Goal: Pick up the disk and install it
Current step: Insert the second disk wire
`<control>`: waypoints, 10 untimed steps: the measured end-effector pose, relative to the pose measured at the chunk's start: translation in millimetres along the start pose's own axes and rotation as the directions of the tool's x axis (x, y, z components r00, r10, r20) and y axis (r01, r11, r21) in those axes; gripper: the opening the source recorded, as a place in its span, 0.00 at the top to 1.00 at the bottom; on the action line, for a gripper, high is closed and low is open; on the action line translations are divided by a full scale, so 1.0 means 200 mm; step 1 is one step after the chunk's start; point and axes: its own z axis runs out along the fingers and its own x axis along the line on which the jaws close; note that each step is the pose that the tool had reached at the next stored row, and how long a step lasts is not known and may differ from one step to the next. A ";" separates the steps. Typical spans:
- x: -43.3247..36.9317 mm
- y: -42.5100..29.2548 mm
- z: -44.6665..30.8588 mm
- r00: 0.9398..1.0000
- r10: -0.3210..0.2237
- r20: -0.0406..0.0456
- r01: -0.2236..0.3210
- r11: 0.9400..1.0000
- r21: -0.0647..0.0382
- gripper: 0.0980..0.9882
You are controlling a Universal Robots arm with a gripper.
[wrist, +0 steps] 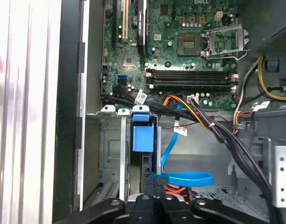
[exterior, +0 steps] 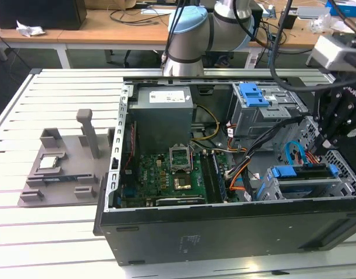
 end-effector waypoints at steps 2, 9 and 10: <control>-0.005 0.002 -0.034 1.000 0.000 -0.001 0.000 1.000 0.000 0.99; -0.004 0.005 -0.068 1.000 0.000 -0.001 0.000 1.000 0.000 0.99; -0.004 0.005 -0.068 1.000 0.000 -0.001 0.000 1.000 0.000 0.99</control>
